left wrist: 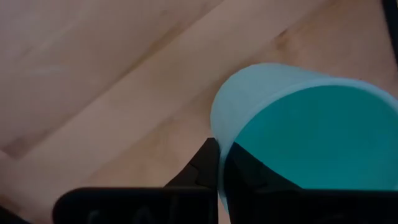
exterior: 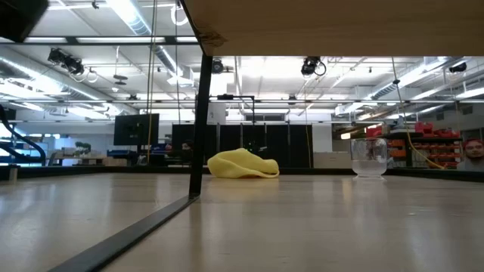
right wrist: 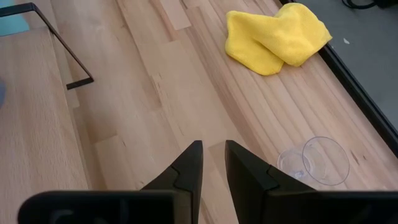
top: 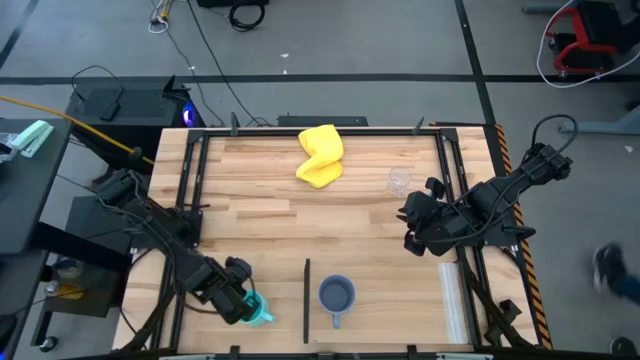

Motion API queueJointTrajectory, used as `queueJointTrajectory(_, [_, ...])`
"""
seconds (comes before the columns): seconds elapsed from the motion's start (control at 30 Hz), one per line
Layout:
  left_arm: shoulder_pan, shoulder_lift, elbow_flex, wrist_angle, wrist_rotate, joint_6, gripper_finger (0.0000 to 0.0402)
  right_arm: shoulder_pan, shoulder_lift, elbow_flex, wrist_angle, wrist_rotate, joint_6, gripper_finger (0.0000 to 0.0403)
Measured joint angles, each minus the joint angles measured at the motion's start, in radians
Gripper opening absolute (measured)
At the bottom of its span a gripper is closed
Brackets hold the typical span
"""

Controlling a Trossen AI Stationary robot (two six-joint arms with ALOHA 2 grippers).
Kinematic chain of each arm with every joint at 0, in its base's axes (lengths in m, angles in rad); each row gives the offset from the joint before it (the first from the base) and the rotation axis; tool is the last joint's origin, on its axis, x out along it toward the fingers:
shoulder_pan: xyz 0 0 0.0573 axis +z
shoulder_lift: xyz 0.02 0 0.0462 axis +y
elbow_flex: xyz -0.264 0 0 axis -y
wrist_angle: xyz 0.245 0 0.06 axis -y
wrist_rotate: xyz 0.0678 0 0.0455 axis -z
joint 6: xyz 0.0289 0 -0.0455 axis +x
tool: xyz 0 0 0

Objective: Stack small to large cups/mugs on shelf
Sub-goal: Put the light blue mug on the shelf

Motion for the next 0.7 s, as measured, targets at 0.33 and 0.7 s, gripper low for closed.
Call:
queueJointTrajectory(0.33, [0.135, -0.037, 0.0, -0.127, 0.072, 0.176, 0.0013, 0.0, 0.0, 0.0, 0.0, 0.0, -0.007, 0.0076])
queueJointTrajectory(0.7, [0.414, -0.234, 0.0, -0.353, 0.048, 0.383, 0.0014, -0.009, 0.0, 0.0, 0.0, 0.0, -0.054, 0.0076])
